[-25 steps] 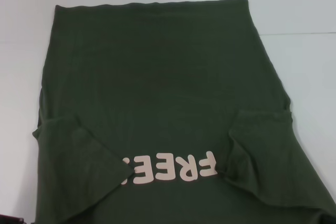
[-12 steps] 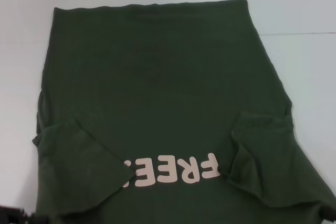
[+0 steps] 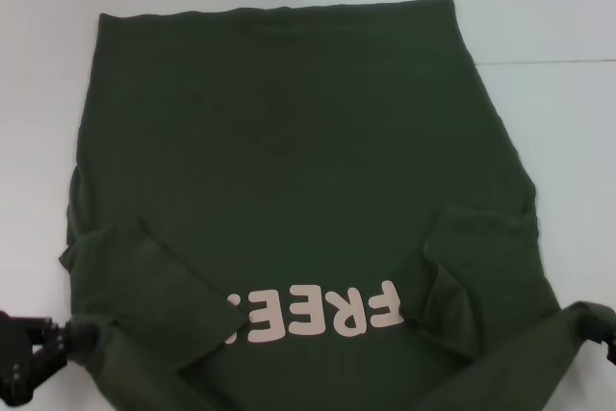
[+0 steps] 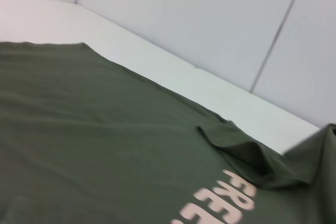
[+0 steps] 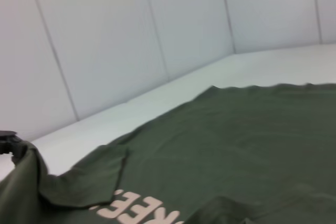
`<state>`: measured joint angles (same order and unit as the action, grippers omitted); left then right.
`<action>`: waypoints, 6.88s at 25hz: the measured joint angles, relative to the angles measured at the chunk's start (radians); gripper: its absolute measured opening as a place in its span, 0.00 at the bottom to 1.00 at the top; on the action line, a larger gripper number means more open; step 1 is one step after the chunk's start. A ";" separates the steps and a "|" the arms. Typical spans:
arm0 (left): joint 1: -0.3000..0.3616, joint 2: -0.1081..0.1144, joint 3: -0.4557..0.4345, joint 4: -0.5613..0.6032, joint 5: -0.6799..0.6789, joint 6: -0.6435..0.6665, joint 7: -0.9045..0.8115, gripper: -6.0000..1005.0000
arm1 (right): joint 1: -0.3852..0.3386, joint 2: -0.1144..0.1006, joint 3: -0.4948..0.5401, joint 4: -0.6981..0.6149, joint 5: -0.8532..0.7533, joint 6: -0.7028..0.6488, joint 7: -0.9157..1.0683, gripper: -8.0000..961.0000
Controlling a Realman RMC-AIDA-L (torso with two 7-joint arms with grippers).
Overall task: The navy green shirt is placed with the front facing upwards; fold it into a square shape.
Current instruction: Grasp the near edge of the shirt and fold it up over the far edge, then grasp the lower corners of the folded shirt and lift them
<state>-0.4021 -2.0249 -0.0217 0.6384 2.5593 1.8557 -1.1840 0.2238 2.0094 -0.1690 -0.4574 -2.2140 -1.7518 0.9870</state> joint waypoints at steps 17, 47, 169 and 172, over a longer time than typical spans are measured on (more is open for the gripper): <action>-0.077 0.006 0.003 -0.127 -0.173 -0.328 -0.024 0.02 | 0.170 0.011 0.104 0.037 0.005 0.254 0.108 0.06; -0.265 -0.010 0.013 -0.247 -0.385 -0.840 0.082 0.02 | 0.471 0.026 0.017 0.096 0.100 0.723 0.163 0.06; -0.182 -0.061 0.468 0.179 -0.100 -0.639 -0.485 0.88 | 0.290 0.074 -0.243 -0.112 0.262 0.375 0.455 0.96; -0.194 -0.058 0.468 0.148 -0.065 -0.660 -0.495 0.88 | 0.293 0.075 -0.245 -0.112 0.262 0.374 0.461 0.96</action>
<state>-0.5956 -2.0832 0.4462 0.7862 2.4946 1.1957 -1.6787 0.5165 2.0841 -0.4140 -0.5692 -1.9518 -1.3778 1.4478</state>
